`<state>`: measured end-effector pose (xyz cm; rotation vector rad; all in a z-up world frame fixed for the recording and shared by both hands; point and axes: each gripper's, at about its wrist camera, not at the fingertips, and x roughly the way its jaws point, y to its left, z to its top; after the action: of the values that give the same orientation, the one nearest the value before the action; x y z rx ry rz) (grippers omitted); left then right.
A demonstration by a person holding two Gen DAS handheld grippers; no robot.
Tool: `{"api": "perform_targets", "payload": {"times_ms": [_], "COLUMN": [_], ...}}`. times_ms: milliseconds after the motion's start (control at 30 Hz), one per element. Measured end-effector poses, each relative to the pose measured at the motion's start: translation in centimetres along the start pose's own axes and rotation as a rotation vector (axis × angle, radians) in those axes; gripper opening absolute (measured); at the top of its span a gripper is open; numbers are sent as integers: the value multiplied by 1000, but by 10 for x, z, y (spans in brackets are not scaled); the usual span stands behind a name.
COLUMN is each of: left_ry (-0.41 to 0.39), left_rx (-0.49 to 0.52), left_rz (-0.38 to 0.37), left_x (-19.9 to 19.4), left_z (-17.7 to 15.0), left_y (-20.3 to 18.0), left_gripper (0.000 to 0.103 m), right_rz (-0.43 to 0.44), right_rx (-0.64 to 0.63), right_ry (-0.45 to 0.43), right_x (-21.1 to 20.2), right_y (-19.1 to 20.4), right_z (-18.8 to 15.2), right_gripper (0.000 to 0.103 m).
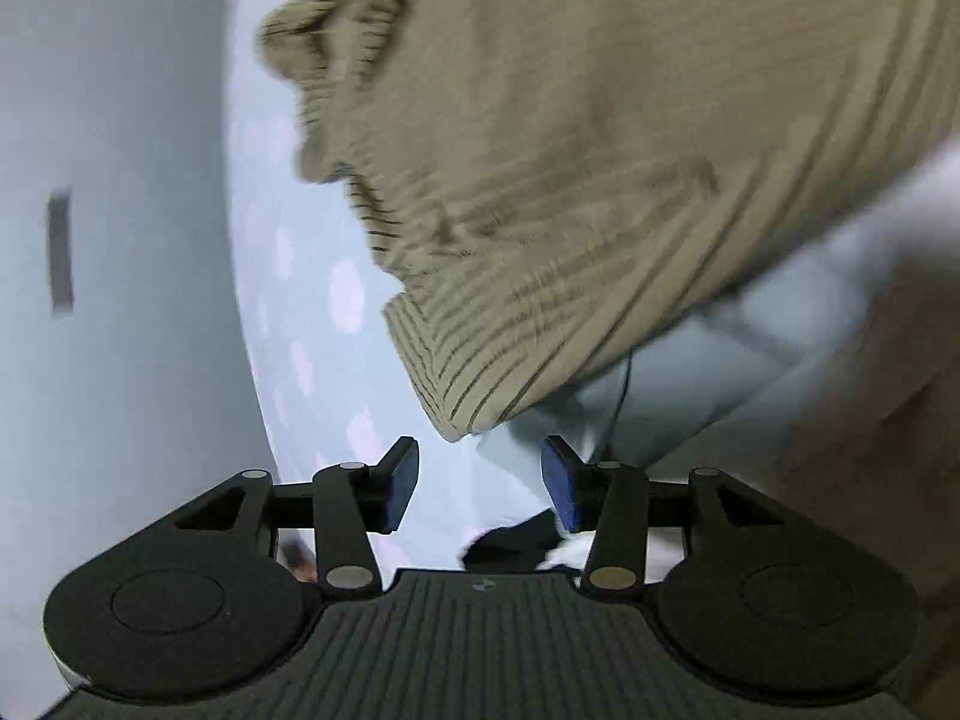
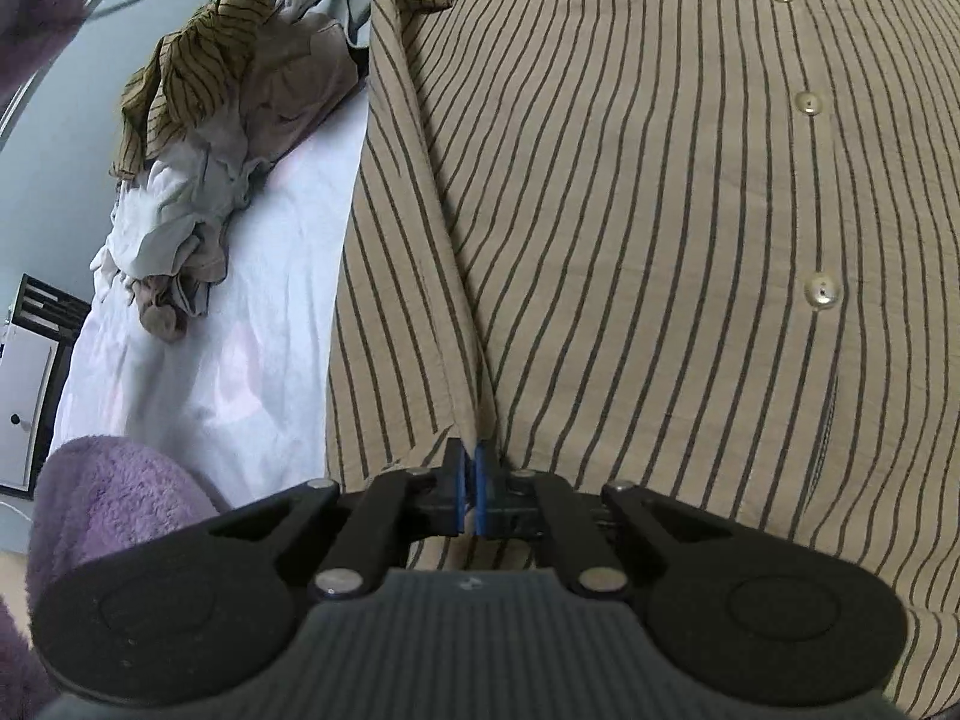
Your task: Fold clothes
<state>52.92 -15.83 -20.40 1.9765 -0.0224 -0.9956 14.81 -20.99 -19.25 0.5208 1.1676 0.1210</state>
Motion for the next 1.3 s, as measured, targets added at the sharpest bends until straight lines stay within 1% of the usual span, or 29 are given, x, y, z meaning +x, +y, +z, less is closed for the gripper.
{"api": "perform_targets", "payload": {"times_ms": [67, 133, 267, 300, 367, 400, 433, 567, 633, 700, 767, 800, 833, 867, 933, 967, 1000, 1033, 1067, 1133, 1300], "left_ry": [-1, -9, -9, -7, -5, -4, -4, 4, 2, 1, 2, 23, 45, 51, 62, 62, 62, 63, 64, 60, 21], "left_rx": [98, 148, 213, 225, 248, 257, 267, 284, 284, 280, 309, 333, 357, 352, 337, 333, 348, 364, 381, 404, 374], "left_rz": [8, 15, -5, -15, -37, -47, -57, -67, -60, -53, -36, -41, -47, -40, -25, -18, -21, -25, -28, -22, 17], "left_x": [15, 25, 38, 37, 35, 34, 33, 25, 20, 17, 17, 19, 22, 24, 27, 30, 33, 36, 39, 45, 58], "left_z": [2, 3, 7, 8, 10, 10, 10, 10, 14, 18, 18, 15, 12, 10, 5, 3, 2, 1, 0, -1, 6], "left_y": [-4, -6, -7, -7, -7, -7, -8, -4, 3, 10, 12, 11, 11, 11, 10, 10, 7, 4, 1, -4, -2], "left_gripper": [43, 43, 43, 41, 24, 21, 17, 6, 4, 4, 6, 9, 15, 19, 22, 26, 29, 37, 40, 40, 40], "right_rz": [3, 7, 13, 14, 15, 15, 16, 30, 40, 50, 59, 64, 68, 72, 81, 86, 90, 93, 96, 104, 125], "right_rx": [-6, -13, -27, -31, -25, -22, -19, -39, -55, -62, -61, -59, -57, -55, -47, -43, -40, -41, -43, -43, -51], "right_ry": [-4, -10, -24, -24, -18, -18, -18, -40, -55, -65, -67, -68, -69, -69, -68, -67, -64, -62, -59, -55, -39], "right_x": [0, 0, 2, 3, 7, 8, 8, 0, -5, -8, -8, -8, -8, -7, -6, -6, -5, -4, -3, -2, -1], "right_y": [0, 1, 1, 1, 0, -1, -1, 1, 3, 4, 3, 2, 1, 0, -3, -4, -5, -6, -6, -7, -7], "right_z": [2, 5, 9, 9, 9, 8, 7, 4, 3, 2, 0, -1, -2, -2, -3, -3, -2, -2, -2, -2, 0], "right_gripper": [8, 11, 17, 17, 15, 9, 6, 5, 5, 5, 5, 5, 5, 5, 5, 5, 5, 5, 5, 5, 5]}}
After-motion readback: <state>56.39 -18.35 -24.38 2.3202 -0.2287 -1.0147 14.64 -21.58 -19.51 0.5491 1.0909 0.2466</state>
